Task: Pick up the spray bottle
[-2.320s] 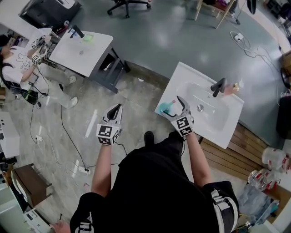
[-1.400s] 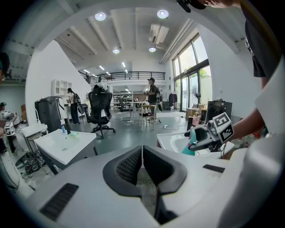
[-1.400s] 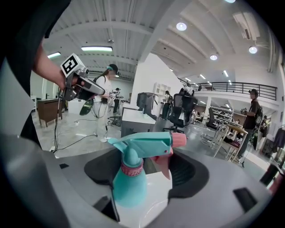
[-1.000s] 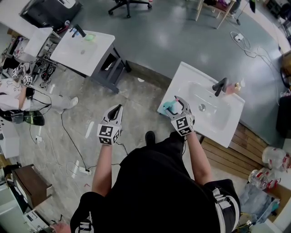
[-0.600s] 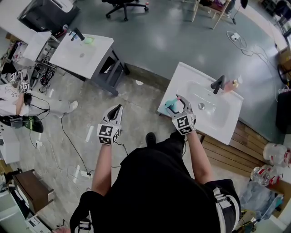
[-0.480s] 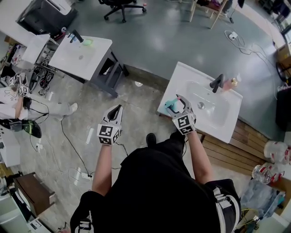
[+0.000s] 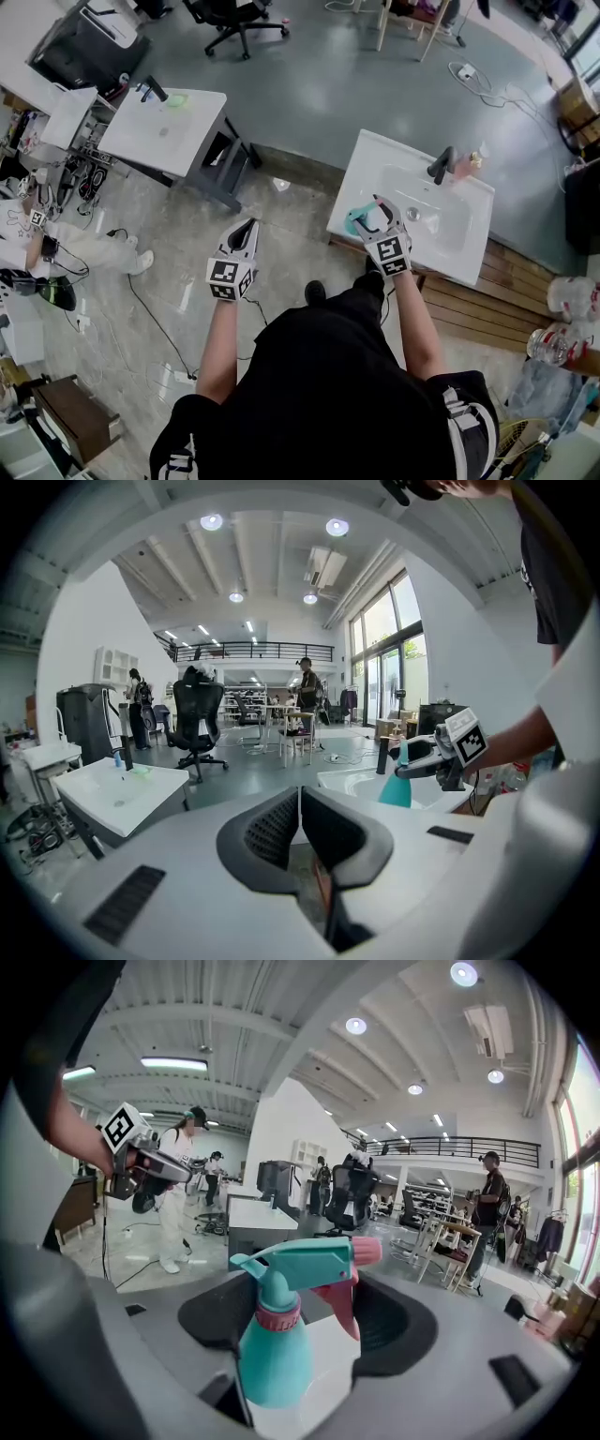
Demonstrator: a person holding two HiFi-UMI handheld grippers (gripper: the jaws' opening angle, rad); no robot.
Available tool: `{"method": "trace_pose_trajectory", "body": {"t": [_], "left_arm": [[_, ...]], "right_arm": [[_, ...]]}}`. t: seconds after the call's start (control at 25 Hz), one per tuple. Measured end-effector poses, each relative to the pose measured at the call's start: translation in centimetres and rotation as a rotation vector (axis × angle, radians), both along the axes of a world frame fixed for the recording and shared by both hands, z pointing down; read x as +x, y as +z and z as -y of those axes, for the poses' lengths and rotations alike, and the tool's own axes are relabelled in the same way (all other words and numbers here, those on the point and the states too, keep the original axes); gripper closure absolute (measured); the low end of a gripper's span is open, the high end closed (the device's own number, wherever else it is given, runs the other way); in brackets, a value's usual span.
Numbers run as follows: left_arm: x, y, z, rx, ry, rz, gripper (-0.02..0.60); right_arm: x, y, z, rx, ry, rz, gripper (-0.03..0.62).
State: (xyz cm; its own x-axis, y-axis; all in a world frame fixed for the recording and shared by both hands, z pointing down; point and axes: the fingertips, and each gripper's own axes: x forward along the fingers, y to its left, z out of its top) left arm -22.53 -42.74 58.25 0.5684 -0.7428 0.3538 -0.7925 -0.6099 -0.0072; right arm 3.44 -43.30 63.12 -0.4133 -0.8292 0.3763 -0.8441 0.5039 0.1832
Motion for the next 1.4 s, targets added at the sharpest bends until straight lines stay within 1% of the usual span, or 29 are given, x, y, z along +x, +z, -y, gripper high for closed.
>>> {"method": "trace_pose_trajectory", "body": {"t": [0.32,0.52,0.84,1.4], "left_arm": [[-0.8,-0.6,-0.7,0.012,0.017,-0.025,0.552],[-1.1,-0.7,-0.9,0.013,0.026,-0.024,0.552],[-0.9,-0.3,-2.1,0.014,0.036,-0.032,0.552],[0.4,-0.5,-2.6,0.011,0.068,-0.043,0.552]], "right_arm": [[0.0,-2.4,-0.7,0.036,0.02,-0.035,0.263],[0.1,-3.4,-1.1,0.034,0.031,-0.013,0.263],[1.0,-3.3,-2.6,0.025,0.05,-0.019,0.263],[2.2,-3.6,-3.6,0.033,0.069,-0.043,0.263]]}}
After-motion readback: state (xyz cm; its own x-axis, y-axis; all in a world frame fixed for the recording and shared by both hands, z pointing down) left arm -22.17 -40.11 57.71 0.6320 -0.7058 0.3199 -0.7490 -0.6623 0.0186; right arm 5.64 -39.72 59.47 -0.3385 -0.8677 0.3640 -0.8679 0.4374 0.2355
